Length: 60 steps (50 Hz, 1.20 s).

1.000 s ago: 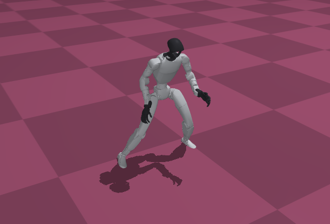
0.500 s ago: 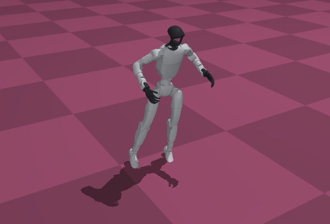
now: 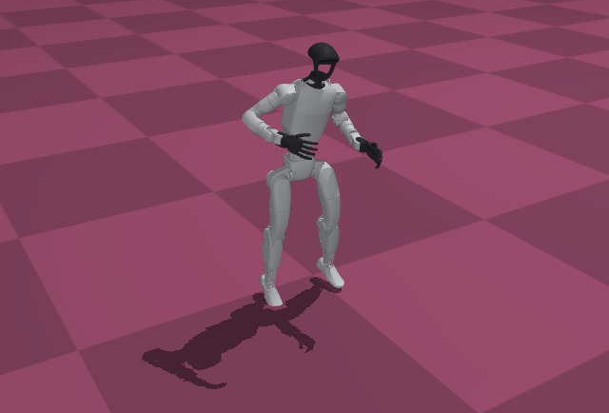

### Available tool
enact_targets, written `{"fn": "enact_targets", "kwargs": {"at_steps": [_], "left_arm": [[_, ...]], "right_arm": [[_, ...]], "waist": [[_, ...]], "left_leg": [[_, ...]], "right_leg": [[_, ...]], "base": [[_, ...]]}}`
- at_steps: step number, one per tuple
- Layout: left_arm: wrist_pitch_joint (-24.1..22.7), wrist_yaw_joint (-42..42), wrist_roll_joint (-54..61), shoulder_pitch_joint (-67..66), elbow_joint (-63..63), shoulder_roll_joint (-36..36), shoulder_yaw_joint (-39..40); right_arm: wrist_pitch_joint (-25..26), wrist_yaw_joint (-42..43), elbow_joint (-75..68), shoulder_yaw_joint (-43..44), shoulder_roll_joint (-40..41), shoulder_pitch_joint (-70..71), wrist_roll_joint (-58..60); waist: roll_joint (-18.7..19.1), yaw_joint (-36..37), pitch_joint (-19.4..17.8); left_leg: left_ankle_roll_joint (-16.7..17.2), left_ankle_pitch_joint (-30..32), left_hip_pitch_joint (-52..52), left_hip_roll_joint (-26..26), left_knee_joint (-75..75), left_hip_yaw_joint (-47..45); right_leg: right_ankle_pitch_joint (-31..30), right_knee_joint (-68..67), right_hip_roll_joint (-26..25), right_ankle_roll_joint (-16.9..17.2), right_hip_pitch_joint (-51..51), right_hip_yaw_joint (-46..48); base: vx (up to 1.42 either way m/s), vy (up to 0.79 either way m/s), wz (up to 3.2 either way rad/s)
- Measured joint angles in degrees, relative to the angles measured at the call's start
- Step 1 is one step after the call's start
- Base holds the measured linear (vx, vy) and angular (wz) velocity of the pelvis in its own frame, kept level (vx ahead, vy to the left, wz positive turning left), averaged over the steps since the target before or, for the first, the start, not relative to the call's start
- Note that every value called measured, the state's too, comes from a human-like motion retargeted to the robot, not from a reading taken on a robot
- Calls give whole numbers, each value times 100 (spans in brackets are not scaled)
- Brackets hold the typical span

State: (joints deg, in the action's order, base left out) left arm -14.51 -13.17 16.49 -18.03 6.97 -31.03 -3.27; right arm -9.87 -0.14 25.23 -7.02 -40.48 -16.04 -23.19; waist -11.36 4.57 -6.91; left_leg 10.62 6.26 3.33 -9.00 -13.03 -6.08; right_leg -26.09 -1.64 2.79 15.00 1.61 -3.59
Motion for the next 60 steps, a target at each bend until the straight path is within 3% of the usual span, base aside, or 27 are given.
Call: {"fn": "enact_targets", "kwargs": {"at_steps": [3, 5, 8, 10, 13, 15, 17, 19, 20, 23, 25, 30, 34, 38, 43, 46, 49, 51, 57, 60], "left_arm": [[172, 439, 521, -242, -217, -51, 11], [245, 683, 760, -371, -380, -89, 30], [238, 807, 892, -463, -694, -105, 16], [241, 741, 967, -503, -894, -97, 31], [273, 347, 1202, -383, -1298, -60, 93], [392, -20, 1323, -111, -1761, -52, 143], [642, -381, 1262, 271, -2330, -2, 236], [924, -638, 976, 744, -2905, 303, 278], [1048, -732, 825, 947, -3132, 521, 257], [988, -835, 755, 1339, -3385, 1160, 17], [809, -699, 359, 1290, -3208, 1338, -204], [474, -613, -1892, 785, -2472, 1280, -403], [342, -470, -1135, 769, -2275, 1352, -450], [445, 47, 124, 1143, -2345, 951, -815], [617, 407, -221, 1787, -3352, 496, -1728], [766, 623, -278, 1847, -4056, 555, -2020], [901, 669, -238, 1798, -4966, 899, -1795], [954, 430, -216, 1693, -5592, 1227, -1376], [817, -483, 654, 1413, -6968, 2045, 2], [809, -460, 1109, 1289, -7361, 2179, 278]], "right_arm": [[136, 95, -510, 334, 141, -604, 97], [153, 177, -745, 562, 166, -867, 220], [193, 169, -1054, 799, 159, -1064, 145], [269, 243, -1271, 789, 173, -991, 173], [472, 763, -1587, 377, 276, -282, 647], [671, 1301, -1782, -11, 499, 430, 1119], [816, 1909, -1952, -318, 930, 981, 1499], [912, 2394, -2154, -589, 1412, 1294, 1718], [948, 2553, -2228, -704, 1623, 1337, 1745], [873, 2634, -2289, -878, 1838, 1267, 1516], [666, 2428, -2154, -779, 1742, 974, 1413], [214, 1707, -1896, -418, 1289, 34, 1164], [245, 1455, -2241, -381, 1074, -99, 1019], [65, 1605, -3399, -691, 918, 486, 997], [230, 2721, -6030, -743, 1405, 1226, 1330], [381, 2905, -7125, -341, 1807, 1192, 522], [364, 2432, -7901, 43, 2046, 1019, -671], [427, 2106, -8310, 115, 2064, 887, -812], [762, 1715, -8557, -625, 1636, 636, 1878], [816, 1526, -8370, -794, 1533, 494, 2467]], "waist": [[544, 111, 161], [1016, 163, 165], [1774, 343, 25], [2111, 489, -84], [1999, 440, -411], [1718, 176, -767], [1606, -71, -1237], [1589, -158, -1732], [1575, -164, -1916], [1453, -351, -2010], [1388, -512, -1815], [1321, -264, -1031], [1181, -25, -455], [1228, -123, -156], [1409, -337, -8], [1433, -399, 75], [1426, -368, 151], [1422, -347, 217], [1476, -440, 236], [1505, -473, 281]], "left_leg": [[-269, 311, 99, 483, 109, -938], [-294, 530, 218, 865, 312, -581], [210, 611, 346, 1171, 652, 806], [288, 348, 412, 1252, 647, 1112], [-856, -2172, 879, 1276, -846, 199], [-1563, -3605, 1671, 1248, -2728, 27], [-1530, -3937, 2381, 859, -4433, 140], [-1415, -4006, 2410, 479, -4974, 258], [-1473, -4026, 2266, 363, -4919, 300], [-1539, -3635, 1836, 344, -4152, 393], [-1321, -3197, 1583, 386, -3543, 512], [-658, -1902, 769, 267, -1672, 412], [-462, -1448, 429, 174, -764, 0], [-512, -1557, 153, -76, -276, -412], [-602, -1532, -133, -274, 205, -250], [-455, -1439, -271, -338, 396, -158], [-371, -1439, -397, -388, 498, -159], [-375, -1465, -462, -400, 523, -170], [-399, -1515, -752, -402, 571, -200], [-418, -1528, -913, -411, 691, -240]], "right_leg": [[518, -335, 328, 0, -292, 125], [820, -467, 666, -35, -400, 569], [1113, -216, 890, -32, -320, 1075], [1317, -143, 1123, -6, -387, 1283], [1086, -205, 1951, 0, -740, 1166], [1658, -684, 2443, -53, -1013, 603], [3187, -1924, 2295, -354, -1371, 155], [4046, -3452, 1976, -792, -1927, -9], [4144, -4088, 1859, -1003, -2197, -3], [3938, -4272, 1809, -871, -2200, 189], [3862, -3616, 1828, -745, -1709, 475], [3073, -1745, 1624, -418, -798, 829], [2924, -1070, 1528, -183, -584, 925], [3228, -979, 1330, -322, -410, 1131], [3366, -1041, 1091, -410, -189, 1465], [3352, -1021, 1022, -353, -40, 1612], [3402, -1122, 993, -329, 15, 1689], [3448, -1145, 987, -344, 61, 1704], [3458, -922, 963, -363, 429, 1717], [3416, -785, 935, -323, 583, 1739]], "base": [[14, -71, -13], [12, -64, -13], [14, -84, -32], [14, -92, -56], [7, -96, -27], [-3, -97, 33], [-6, -93, 21], [-3, -80, -33], [3, -65, -43], [14, -53, 6], [24, -45, 62], [19, -38, -9], [13, -31, -13], [9, -23, 33], [7, -14, 46], [8, -9, 36], [8, -4, 11], [8, 0, 3], [7, 3, -2], [4, 2, -1]]}}
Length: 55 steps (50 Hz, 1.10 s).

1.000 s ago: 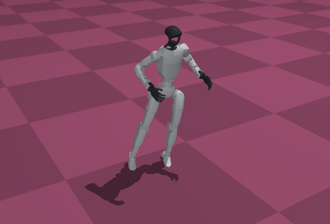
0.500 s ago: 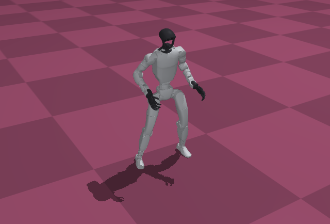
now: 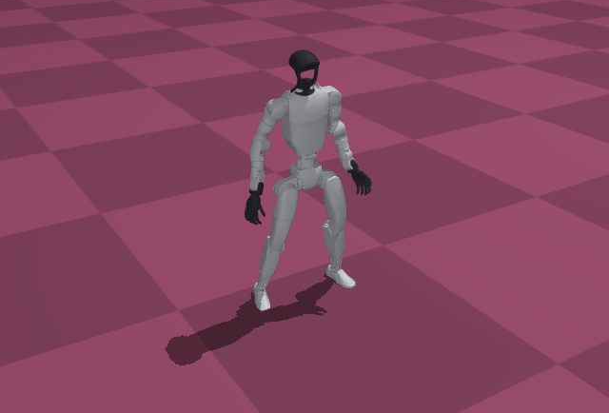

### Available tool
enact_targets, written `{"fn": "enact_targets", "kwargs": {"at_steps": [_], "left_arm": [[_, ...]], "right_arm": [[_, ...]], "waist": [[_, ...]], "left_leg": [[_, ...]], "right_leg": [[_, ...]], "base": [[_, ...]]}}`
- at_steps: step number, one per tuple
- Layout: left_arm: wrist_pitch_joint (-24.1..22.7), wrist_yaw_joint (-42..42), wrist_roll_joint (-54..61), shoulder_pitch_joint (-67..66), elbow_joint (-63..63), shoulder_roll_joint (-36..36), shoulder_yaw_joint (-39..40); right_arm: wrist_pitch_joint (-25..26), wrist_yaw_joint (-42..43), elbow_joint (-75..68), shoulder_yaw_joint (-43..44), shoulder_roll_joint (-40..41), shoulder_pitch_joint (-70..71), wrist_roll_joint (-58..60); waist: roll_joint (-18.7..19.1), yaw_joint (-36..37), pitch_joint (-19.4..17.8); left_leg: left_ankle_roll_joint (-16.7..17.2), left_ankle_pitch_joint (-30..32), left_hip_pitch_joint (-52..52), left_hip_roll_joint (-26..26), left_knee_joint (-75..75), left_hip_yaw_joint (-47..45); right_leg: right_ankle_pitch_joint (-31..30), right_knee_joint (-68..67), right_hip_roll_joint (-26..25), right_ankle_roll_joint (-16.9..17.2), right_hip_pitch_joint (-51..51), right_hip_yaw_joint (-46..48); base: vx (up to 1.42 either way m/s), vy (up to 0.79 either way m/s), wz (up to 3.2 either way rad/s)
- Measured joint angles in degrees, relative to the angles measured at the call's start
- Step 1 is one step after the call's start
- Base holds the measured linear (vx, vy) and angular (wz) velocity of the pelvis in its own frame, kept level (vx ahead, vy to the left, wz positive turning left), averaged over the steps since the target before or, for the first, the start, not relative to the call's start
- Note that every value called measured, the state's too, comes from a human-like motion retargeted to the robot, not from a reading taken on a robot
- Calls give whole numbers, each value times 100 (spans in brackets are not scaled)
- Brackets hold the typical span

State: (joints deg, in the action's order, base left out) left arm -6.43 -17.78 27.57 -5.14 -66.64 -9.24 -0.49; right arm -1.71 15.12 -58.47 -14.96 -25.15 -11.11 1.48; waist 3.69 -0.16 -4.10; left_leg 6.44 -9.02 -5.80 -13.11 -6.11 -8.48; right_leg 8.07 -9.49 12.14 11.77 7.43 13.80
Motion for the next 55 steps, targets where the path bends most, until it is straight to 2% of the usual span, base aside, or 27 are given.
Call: {"fn": "enact_targets", "kwargs": {"at_steps": [7, 15, 21, 28, 30, 32, 36, 39, 45, 49, 55], "left_arm": [[51, 262, -342, -220, -312, -95, -21], [-12, 476, -676, 225, -120, -443, -449], [-85, 183, -577, 924, -3, -570, -695], [-227, 46, -469, 1278, 777, -739, -1461], [-258, 182, -425, 1247, 1063, -844, -1660], [-275, 311, -431, 1230, 1244, -933, -1849], [-262, 421, -610, 1301, 1290, -1008, -2119], [-250, 430, -748, 1339, 1135, -890, -1963], [-250, 179, -575, 1244, 466, -345, -1034], [-282, 27, -444, 1118, 1, -118, -974], [-308, 84, -488, 706, -93, -117, -929]], "right_arm": [[-51, -81, -218, 192, 319, 205, -775], [22, -6, -164, -476, 567, 855, -393], [-33, 42, 323, -921, 509, 1478, -165], [-304, 210, 1523, -1015, 133, 1879, -29], [-360, 148, 1783, -934, 81, 1887, 22], [-371, 131, 1936, -818, 102, 1786, -85], [-380, 228, 1890, -658, 221, 1394, -456], [-341, 170, 1547, -712, 304, 1099, -449], [-75, -324, 220, -1183, 394, 871, 223], [58, -473, -323, -1159, 405, 626, 398], [-51, -256, -248, -653, 386, 80, -201]], "waist": [[-96, 40, 160], [-354, 462, 157], [-554, 680, 59], [-484, 481, -72], [-436, 318, -72], [-451, 181, -42], [-526, 249, 72], [-553, 467, 105], [-523, 720, 110], [-444, 617, 142], [-408, 459, 214]], "left_leg": [[-24, -40, -112, 67, 136, -76], [-122, -100, -34, 258, 74, -222], [-208, -135, 106, 449, 106, -344], [-160, -126, 362, 464, 245, -444], [-137, -111, 394, 441, 296, -405], [-148, -85, 414, 484, 323, -328], [-234, -62, 418, 593, 302, -289], [-225, -82, 369, 605, 234, -341], [-209, -100, 224, 569, 140, -465], [-222, -109, 150, 553, 154, -379], [-166, -125, 138, 552, 148, -249]], "right_leg": [[-67, 156, 47, 60, 75, -57], [-253, 270, 219, 114, -63, -261], [-376, 324, 389, 119, -313, -438], [-155, -203, 413, -28, -930, -447], [-7, -381, 312, 47, -1023, -389], [-73, -256, 214, 145, -961, -468], [-280, 178, 274, 107, -726, -454], [-298, 162, 307, 170, -693, -511], [-279, 174, 282, 120, -580, -594], [-291, 397, 259, 167, -318, -422], [-269, 525, 256, 202, -129, -244]], "base": [[-1, 3, -2], [-7, 11, -20], [-13, 16, -20], [-14, 14, -7], [-5, 6, 19], [0, 3, 34], [2, -1, 5], [6, -3, -18], [7, -4, -18], [8, -3, 20], [7, -3, 20]]}}
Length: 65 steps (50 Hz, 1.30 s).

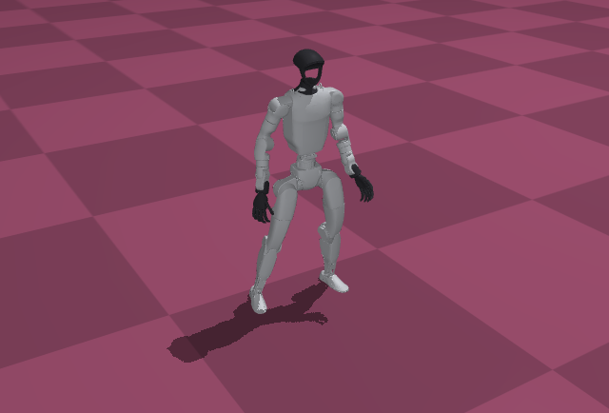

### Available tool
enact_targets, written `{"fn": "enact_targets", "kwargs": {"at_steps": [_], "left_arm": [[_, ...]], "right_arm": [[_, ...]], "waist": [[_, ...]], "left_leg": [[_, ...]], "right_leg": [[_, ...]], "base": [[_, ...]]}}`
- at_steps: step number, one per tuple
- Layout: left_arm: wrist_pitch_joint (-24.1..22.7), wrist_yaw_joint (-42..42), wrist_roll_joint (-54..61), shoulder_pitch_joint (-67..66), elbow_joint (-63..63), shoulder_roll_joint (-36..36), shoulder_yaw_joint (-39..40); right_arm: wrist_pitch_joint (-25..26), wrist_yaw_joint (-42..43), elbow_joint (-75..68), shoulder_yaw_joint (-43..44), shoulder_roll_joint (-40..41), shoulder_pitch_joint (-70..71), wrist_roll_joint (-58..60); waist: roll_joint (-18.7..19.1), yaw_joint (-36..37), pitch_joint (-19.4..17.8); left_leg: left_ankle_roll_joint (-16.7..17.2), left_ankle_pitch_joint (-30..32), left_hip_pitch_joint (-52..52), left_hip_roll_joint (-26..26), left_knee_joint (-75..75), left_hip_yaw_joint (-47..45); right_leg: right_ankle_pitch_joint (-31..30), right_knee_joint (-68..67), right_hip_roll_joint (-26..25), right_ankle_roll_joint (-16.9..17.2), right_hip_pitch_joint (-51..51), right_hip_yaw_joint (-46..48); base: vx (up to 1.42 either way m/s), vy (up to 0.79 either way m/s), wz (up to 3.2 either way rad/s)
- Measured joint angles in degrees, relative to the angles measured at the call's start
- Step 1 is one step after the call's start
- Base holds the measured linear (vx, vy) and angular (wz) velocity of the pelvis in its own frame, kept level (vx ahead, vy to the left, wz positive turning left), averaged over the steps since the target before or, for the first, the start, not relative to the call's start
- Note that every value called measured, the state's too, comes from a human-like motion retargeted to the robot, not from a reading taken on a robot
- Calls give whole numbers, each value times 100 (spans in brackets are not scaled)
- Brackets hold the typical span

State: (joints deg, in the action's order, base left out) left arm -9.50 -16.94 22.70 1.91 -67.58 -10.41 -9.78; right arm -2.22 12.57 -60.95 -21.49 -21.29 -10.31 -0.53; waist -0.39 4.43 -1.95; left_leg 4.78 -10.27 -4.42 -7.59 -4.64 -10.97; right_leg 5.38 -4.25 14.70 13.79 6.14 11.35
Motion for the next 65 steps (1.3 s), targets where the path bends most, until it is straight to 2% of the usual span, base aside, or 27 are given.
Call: {"fn": "enact_targets", "kwargs": {"at_steps": [2, 9, 12, 15, 17, 20, 25, 30, 33, 35, 37, 40, 43, 45, 47, 48, 50, 52, 53, 55, 57, 58, 60, 62, 65], "left_arm": [[50, -4, 91, -145, 60, -41, 107], [208, 358, 737, -43, -279, -199, 408], [315, 417, 619, -125, 277, -511, 343], [301, 491, 523, -638, 1717, -1091, 269], [246, 526, 787, -1237, 3087, -1555, 391], [52, 512, 1311, -2134, 5182, -2210, 681], [-356, 481, 1783, -2769, 7107, -2938, 1221], [-384, 198, 1877, -2660, 7692, -2678, 1370], [-298, -157, 1684, -2043, 7575, -2295, 1015], [-238, -274, 1577, -1547, 7439, -2069, 734], [-398, -337, 666, -972, 7235, -1660, 399], [-294, -746, 184, 253, 6671, -1115, -306], [-115, -1304, -127, 1540, 5785, -634, -686], [-163, -1623, -219, 1964, 5712, -506, -704], [-331, -1770, -219, 1795, 6341, -581, -656], [-398, -1753, -187, 1469, 6860, -681, -644], [-530, -1491, -51, 531, 7895, -978, -620], [-662, -789, 322, -542, 8556, -1404, -430], [-689, -343, 576, -1098, 8747, -1639, -264], [-632, 472, 1001, -2342, 8985, -2078, 188], [-606, 729, 933, -3494, 9053, -2362, 664], [-645, 630, 742, -3934, 9025, -2466, 838], [-729, 202, 256, -4480, 8794, -2617, 1030], [-732, -185, -52, -4562, 8294, -2673, 1046], [-566, -254, 47, -4219, 7396, -2708, 1038]], "right_arm": [[-57, -6, 148, 134, -32, -118, -154], [-151, -427, 945, 293, -488, -187, -235], [-221, -371, 1627, 291, -903, -77, 29], [-352, -464, 2981, 357, -1793, 19, 889], [-462, -606, 4371, 654, -2634, -127, 1260], [-620, -525, 6447, 1529, -3630, -771, 1037], [-862, -50, 8146, 2839, -4219, -1912, 515], [-716, 117, 8517, 3088, -3704, -2367, 525], [-615, 249, 8061, 2577, -3110, -1930, 645], [-615, 345, 7602, 2118, -2666, -1456, 694], [-468, 528, 7134, 1659, -2128, -855, 823], [-198, 1708, 6213, 642, -1567, 461, 1172], [318, 2684, 4977, -105, -1160, 2144, 1407], [386, 2898, 4703, -166, -891, 2927, 1370], [217, 2742, 5236, -11, -834, 3156, 1140], [151, 2566, 5776, 102, -917, 3000, 1015], [74, 2172, 6894, 261, -1203, 2411, 923], [47, 1601, 7607, 242, -1483, 1920, 1061], [29, 1240, 7836, 197, -1556, 1757, 1113], [-85, 453, 8255, 162, -1520, 1440, 985], [-250, -218, 8650, 256, -1330, 1170, 588], [-316, -482, 8815, 334, -1226, 1062, 364], [-413, -733, 9025, 444, -1020, 910, -63], [-471, -695, 9046, 421, -829, 810, -475], [-510, -674, 8954, 402, -674, 609, -1101]], "waist": [[16, 5, 40], [76, -46, -49], [70, -114, -141], [72, -281, -184], [98, -438, -185], [139, -553, -244], [88, -461, -532], [-60, -453, -1172], [-183, -543, -1730], [-209, -574, -2077], [-187, -626, -2392], [-24, -761, -2742], [144, -952, -2784], [262, -1018, -2760], [450, -918, -2618], [562, -762, -2555], [803, -247, -2313], [960, 327, -1932], [1015, 556, -1693], [1246, 854, -1113], [1477, 954, -633], [1498, 964, -494], [1363, 967, -379], [1031, 881, -419], [409, 555, -600]], "left_leg": [[-13, -7, 25, -35, -5, -30], [-2, 15, 60, -62, -22, -64], [12, 21, 112, -83, -35, -107], [47, 53, 238, -106, -21, -164], [87, 103, 345, -120, 19, -190], [172, 189, 490, -192, 95, -234], [297, 266, 753, -371, 77, -324], [268, 288, 1155, -333, -135, -257], [-141, 10, 1711, -130, -855, -70], [-466, -463, 2397, -194, -1970, 83], [-834, -1147, 3243, -336, -3428, 264], [-1233, -2022, 4429, -524, -5452, 751], [-1612, -2382, 5348, -480, -6858, 1031], [-1781, -2569, 5493, -414, -7359, 999], [-1836, -2689, 5112, -240, -7139, 754], [-1822, -2666, 4696, -130, -6768, 544], [-1652, -2185, 3713, 144, -5547, -4], [-1166, -851, 2709, 659, -3684, -425], [-813, 70, 2250, 958, -2635, -455], [28, 2067, 1488, 1268, -697, -38], [707, 3079, 1151, 1180, 263, 702], [835, 3075, 1080, 1151, 432, 966], [755, 2601, 997, 1083, 472, 1025], [597, 2245, 942, 966, 310, 616], [349, 2001, 870, 820, -64, 210]], "right_leg": [[90, -287, -7, -102, -196, -29], [0, -83, -53, -19, -144, -75], [-23, -89, -70, -6, -229, -120], [-93, -114, -91, 53, -418, -177], [-172, -95, -113, 99, -552, -187], [-318, -18, -209, 121, -729, -184], [-506, -45, -404, 121, -1100, -304], [-603, -212, -354, 121, -1496, -387], [-390, -836, -64, 76, -1974, -571], [-53, -1676, -3, -68, -2524, -713], [414, -2770, 15, -164, -3182, -811], [1259, -4341, 14, -394, -3974, -774], [1669, -5504, 150, -566, -4618, -853], [1798, -5730, 268, -621, -4618, -928], [1518, -5254, 444, -584, -4263, -1000], [1164, -4769, 543, -518, -3918, -1038], [-109, -3258, 758, -447, -3078, -1056], [-2098, -1157, 965, -350, -2137, -836], [-2922, -295, 946, -192, -1765, -759], [-3410, 378, 424, 104, -1402, -919], [-3199, 199, -339, 121, -1326, -882], [-3084, -12, -580, 121, -1339, -751], [-2967, -366, -872, 121, -1411, -584], [-2894, -411, -1008, 121, -1461, -735], [-2421, -153, -1031, 121, -1372, -1315]], "base": [[0, 0, 0], [0, 0, 0], [0, 0, 0], [0, 0, 0], [0, 0, 0], [0, 0, 0], [-8, -4, -24], [-19, 3, -2], [-28, 15, 26], [-31, 12, 16], [-27, 13, 14], [-20, 19, 33], [-8, 34, 34], [7, 54, 8], [22, 76, -19], [32, 91, -45], [38, 101, -71], [34, 105, -75], [27, 104, -52], [20, 102, -27], [10, 98, -1], [3, 97, 12], [-2, 92, 16], [-5, 82, 37], [-3, 78, 99]]}}
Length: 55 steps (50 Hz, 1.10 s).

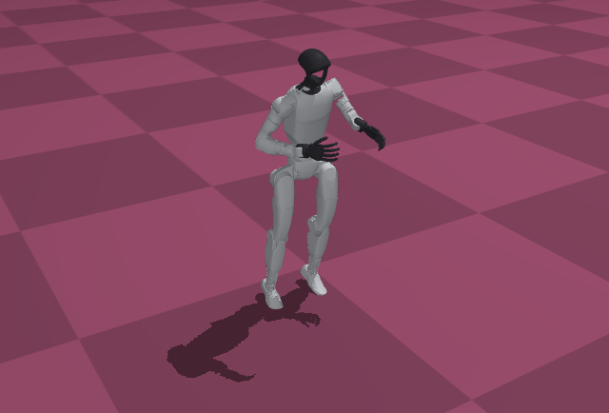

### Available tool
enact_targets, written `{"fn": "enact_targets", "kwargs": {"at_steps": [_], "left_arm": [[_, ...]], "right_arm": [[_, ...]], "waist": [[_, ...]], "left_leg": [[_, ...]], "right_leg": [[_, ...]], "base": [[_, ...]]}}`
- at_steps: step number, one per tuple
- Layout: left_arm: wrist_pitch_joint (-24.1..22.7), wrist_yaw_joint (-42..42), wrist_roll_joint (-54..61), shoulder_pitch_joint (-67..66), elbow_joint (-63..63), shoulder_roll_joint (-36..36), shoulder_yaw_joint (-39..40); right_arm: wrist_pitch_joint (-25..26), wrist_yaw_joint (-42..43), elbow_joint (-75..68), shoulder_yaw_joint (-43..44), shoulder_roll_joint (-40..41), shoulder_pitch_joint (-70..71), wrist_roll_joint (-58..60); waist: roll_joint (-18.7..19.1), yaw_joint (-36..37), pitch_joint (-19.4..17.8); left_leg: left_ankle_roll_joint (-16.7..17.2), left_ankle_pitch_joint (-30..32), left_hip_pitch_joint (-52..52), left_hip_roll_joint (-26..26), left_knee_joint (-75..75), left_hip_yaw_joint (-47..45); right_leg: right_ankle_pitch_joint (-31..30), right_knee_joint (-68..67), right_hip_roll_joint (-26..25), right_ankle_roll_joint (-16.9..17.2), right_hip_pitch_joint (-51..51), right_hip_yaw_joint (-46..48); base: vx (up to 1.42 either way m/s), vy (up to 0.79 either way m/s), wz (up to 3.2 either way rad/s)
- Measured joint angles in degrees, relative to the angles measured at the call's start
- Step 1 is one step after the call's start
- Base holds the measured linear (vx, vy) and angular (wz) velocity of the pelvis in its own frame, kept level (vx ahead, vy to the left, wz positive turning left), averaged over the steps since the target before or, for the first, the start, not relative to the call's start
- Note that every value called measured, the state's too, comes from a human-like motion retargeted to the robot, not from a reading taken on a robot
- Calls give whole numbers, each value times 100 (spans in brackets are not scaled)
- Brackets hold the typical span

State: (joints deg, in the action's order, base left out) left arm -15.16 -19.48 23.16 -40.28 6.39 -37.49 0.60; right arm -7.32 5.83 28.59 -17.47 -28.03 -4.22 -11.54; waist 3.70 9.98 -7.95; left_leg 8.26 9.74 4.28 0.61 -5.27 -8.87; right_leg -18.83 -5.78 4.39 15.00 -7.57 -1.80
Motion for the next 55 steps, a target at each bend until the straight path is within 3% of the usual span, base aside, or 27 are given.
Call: {"fn": "enact_targets", "kwargs": {"at_steps": [3, 5, 8, 10, 13, 15, 17, 18, 20, 22, 23, 26, 27, 28, 30, 35, 38, 40, 43, 45, 48, 51, 53, 55], "left_arm": [[276, 288, 189, 643, -741, -92, -10], [374, 346, 231, 965, -995, -125, -62], [509, 30, 209, 2127, -1598, 170, -293], [705, -377, 53, 3110, -2058, 728, -268], [762, -1030, -108, 4407, -2379, 2082, -313], [466, -1307, -52, 5149, -2281, 2754, -949], [251, -1163, -122, 5678, -1758, 2702, -1852], [227, -949, -234, 5816, -1330, 2508, -2177], [232, -445, -290, 5637, -171, 2013, -2363], [104, -159, -158, 4753, 921, 1618, -2167], [21, -100, -139, 4216, 1307, 1461, -2074], [-64, 141, -275, 2817, 1878, 980, -1741], [-72, 261, -292, 2418, 1955, 850, -1589], [-89, 390, -247, 2053, 1986, 760, -1419], [-120, 561, -65, 1440, 1937, 682, -1112], [-145, 457, 98, 880, 1277, 524, -678], [-105, 487, 227, 1132, 712, 261, -656], [-56, 484, 379, 1469, 387, 23, -765], [168, 285, 223, 2560, -235, -342, -1077], [500, 49, -337, 3664, -914, -167, -1282], [785, -438, -957, 4942, -1837, 959, -1263], [582, -713, -778, 5437, -1668, 1836, -1559], [427, -545, -580, 5512, -1069, 1981, -1918], [322, -266, -379, 5333, -303, 1948, -2123]], "right_arm": [[57, -291, -82, 179, -58, -200, -429], [90, -424, -92, 243, -165, -365, -456], [26, -245, -113, 416, -449, -408, -44], [19, 216, -444, 359, -611, -206, 318], [325, 1327, -2108, -380, -703, 548, 826], [609, 1852, -3385, -950, -673, 1304, 1078], [616, 2077, -3525, -904, -681, 1612, 1044], [508, 2068, -3172, -662, -723, 1551, 933], [299, 1696, -1941, -35, -854, 1150, 640], [195, 1163, -665, 343, -955, 626, 580], [152, 931, -153, 462, -970, 352, 601], [-54, 411, 640, 739, -867, -527, 228], [-139, 280, 677, 804, -826, -819, -9], [-221, 161, 592, 872, -807, -1100, -271], [-294, 0, 242, 1102, -871, -1603, -593], [-71, 31, -1034, 1766, -1186, -2682, -16], [42, -243, -1420, 1893, -1029, -3239, -267], [31, -329, -1395, 2016, -861, -3633, -621], [-84, -69, -1301, 2061, -459, -3784, -933], [-179, 554, -1577, 1841, -191, -3311, -577], [126, 2193, -2899, 1048, -134, -1573, 709], [543, 2740, -3771, 540, -161, 93, 926], [494, 2467, -3370, 498, -203, 596, 652], [341, 1885, -2273, 620, -291, 542, 353]], "waist": [[-553, -369, -218], [-854, -519, -279], [-1016, -597, -568], [-936, -533, -1045], [-656, -651, -1768], [-392, -976, -1948], [-133, -1249, -1790], [7, -1321, -1629], [288, -1363, -1238], [560, -1275, -724], [712, -1187, -454], [1210, -848, 77], [1321, -772, 154], [1364, -749, 184], [1269, -881, 178], [443, -1742, -9], [-113, -1985, -140], [-473, -1983, -146], [-657, -1765, -495], [-663, -1530, -1057], [-360, -1465, -1867], [-60, -1653, -2056], [155, -1707, -1963], [410, -1624, -1823]], "left_leg": [[-30, -568, 54, -484, -649, -18], [-138, -984, 94, -783, -929, -235], [-530, -1686, 233, -1350, -1321, -629], [-823, -2171, 368, -1853, -1909, -390], [-960, -3409, 908, -1855, -3653, 618], [-919, -4107, 1482, -1641, -4794, 905], [-1008, -4290, 1849, -1338, -5211, 860], [-1070, -4295, 1841, -1167, -5107, 770], [-1166, -4007, 1441, -820, -4318, 393], [-1064, -2971, 742, -433, -2827, -77], [-921, -2193, 396, -257, -1982, -209], [-133, 386, -302, -85, -38, 138], [142, 930, -425, -77, 310, 383], [341, 1094, -486, -64, 450, 602], [410, 806, -539, -40, 441, 557], [55, 340, -597, -264, 112, -77], [158, -241, -602, -853, -180, 239], [7, -588, -469, -1029, -259, 244], [-142, -1160, -166, -1868, -629, 203], [-409, -1662, 173, -2266, -1401, 541], [-584, -2997, 908, -2201, -3362, 1774], [-654, -4168, 1584, -1667, -4948, 2027], [-807, -4327, 1845, -1175, -5356, 1870], [-977, -4095, 1592, -711, -4880, 1551]], "right_leg": [[-13, 181, -275, 0, 150, -660], [262, 71, -137, 0, 213, -559], [2982, -1647, 652, -480, -215, 179], [4285, -3257, 921, -711, -734, 19], [4764, -4859, 1299, -472, -1251, -345], [4658, -4985, 1603, -357, -1262, -336], [4227, -4331, 1936, -407, -994, -223], [3825, -3821, 2093, -469, -784, -149], [2451, -2580, 2406, -640, -305, 184], [736, -1344, 2441, -653, 27, 710], [209, -899, 2215, -548, 98, 769], [58, -578, 924, -288, 54, 435], [65, -644, 575, -288, 22, 570], [20, -750, 377, -337, -5, 928], [-58, -828, 185, -390, -20, 1439], [-6, -156, -224, -153, -41, -254], [-367, -40, -482, 0, 1, -670], [392, -453, -29, 0, -116, -374], [3329, -2275, 563, -594, -591, 148], [4384, -3984, 865, -718, -1238, -180], [4504, -5514, 1176, -301, -1846, -662], [4286, -5204, 1725, -385, -1713, -910], [3626, -4334, 2196, -612, -1365, -883], [2350, -3072, 2710, -852, -760, -443]], "base": [[6, 62, 126], [2, 98, 83], [-7, 120, 46], [-11, 100, -5], [-13, 113, 15], [-5, 122, 86], [14, 127, 93], [32, 129, 52], [46, 131, -11], [52, 128, -94], [46, 123, -123], [33, 116, -133], [19, 112, -124], [15, 111, -101], [9, 109, -55], [4, 102, 50], [9, 80, 40], [-2, 119, 22], [-10, 116, 4], [-20, 116, -30], [-21, 131, -11], [-10, 140, 48], [8, 142, 70], [26, 138, 47]]}}
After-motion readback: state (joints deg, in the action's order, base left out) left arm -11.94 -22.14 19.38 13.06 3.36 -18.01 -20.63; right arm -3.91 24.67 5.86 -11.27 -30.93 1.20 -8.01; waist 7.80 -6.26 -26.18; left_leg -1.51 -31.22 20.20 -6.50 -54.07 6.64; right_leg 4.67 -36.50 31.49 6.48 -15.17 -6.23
